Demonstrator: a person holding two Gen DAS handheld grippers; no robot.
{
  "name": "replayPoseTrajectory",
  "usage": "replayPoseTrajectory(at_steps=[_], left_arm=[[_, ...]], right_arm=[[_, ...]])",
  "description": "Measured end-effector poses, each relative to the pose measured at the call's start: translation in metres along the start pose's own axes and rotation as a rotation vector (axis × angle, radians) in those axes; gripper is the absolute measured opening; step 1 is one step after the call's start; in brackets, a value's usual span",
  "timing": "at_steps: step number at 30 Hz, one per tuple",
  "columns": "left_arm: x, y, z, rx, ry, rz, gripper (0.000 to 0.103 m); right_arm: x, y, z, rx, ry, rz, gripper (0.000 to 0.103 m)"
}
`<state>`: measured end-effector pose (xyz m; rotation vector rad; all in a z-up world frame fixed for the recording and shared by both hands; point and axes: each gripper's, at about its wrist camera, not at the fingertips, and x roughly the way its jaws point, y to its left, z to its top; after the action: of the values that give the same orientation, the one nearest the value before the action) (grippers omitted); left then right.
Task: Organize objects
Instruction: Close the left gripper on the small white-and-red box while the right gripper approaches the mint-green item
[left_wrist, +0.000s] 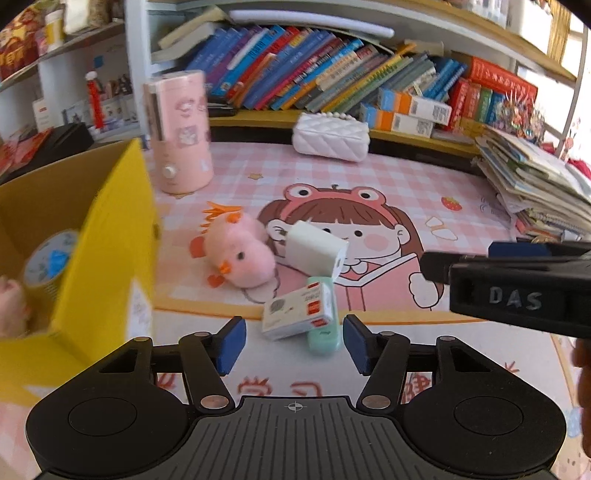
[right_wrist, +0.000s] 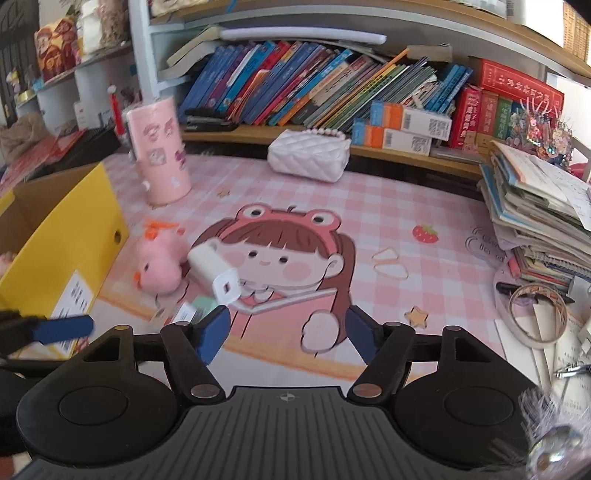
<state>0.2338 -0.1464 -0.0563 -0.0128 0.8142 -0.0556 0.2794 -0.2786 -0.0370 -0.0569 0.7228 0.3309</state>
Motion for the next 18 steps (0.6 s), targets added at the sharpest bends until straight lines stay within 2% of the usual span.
replayPoseTrajectory(at_steps=[8, 9, 14, 18], left_arm=[[0.035, -0.011, 0.01, 0.013, 0.036, 0.015, 0.056], [0.039, -0.012, 0.01, 0.011, 0.044, 0.018, 0.047], [0.032, -0.004, 0.009, -0.012, 0.013, 0.005, 0.03], [0.018, 0.005, 0.011, -0.027, -0.029, 0.034, 0.016]], right_arm=[[0.006, -0.012, 0.004, 0.009, 0.004, 0.006, 0.068], [0.007, -0.014, 0.004, 0.011, 0.006, 0.007, 0.068], [0.01, -0.018, 0.004, 0.02, 0.014, 0.022, 0.068], [0.014, -0.014, 0.004, 0.019, 0.023, 0.053, 0.068]])
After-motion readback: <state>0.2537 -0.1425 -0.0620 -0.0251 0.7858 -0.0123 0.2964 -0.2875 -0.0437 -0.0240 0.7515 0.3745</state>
